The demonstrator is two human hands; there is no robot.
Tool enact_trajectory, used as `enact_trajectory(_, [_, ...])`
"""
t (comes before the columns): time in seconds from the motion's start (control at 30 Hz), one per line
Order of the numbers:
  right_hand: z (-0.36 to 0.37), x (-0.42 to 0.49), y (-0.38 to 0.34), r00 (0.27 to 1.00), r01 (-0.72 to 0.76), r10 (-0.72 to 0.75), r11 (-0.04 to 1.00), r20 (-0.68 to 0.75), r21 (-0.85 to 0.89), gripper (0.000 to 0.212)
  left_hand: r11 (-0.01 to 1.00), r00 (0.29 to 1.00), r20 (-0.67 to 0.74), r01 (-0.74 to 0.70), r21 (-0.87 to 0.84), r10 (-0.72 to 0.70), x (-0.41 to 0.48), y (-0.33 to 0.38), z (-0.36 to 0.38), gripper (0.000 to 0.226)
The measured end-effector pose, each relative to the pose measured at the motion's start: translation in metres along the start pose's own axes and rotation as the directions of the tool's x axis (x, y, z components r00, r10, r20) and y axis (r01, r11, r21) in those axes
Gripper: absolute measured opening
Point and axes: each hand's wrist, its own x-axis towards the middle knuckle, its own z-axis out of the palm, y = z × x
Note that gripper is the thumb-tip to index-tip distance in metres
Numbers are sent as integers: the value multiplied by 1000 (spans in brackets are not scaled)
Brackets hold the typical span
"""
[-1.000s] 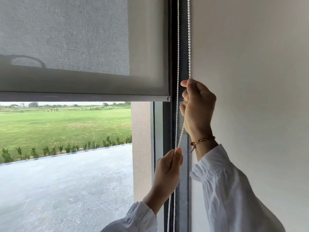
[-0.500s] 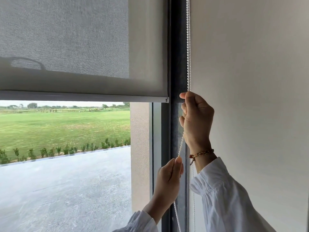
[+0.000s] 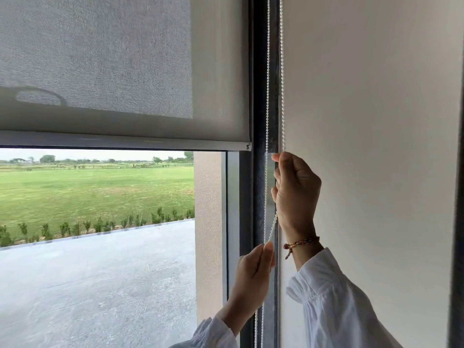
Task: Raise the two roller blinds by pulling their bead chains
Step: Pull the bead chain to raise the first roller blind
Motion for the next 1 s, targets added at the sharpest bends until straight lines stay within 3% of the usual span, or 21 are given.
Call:
enact_trajectory(0.67, [2, -3, -4, 999, 41, -42, 999, -13, -22, 23, 1000, 1000, 17, -5, -27, 5, 1, 8, -4, 43])
enact_trajectory(1.0, [4, 0, -14, 1000, -26, 26, 1000, 11, 8, 20, 999, 999, -1, -32, -6, 32, -4, 15, -3, 41])
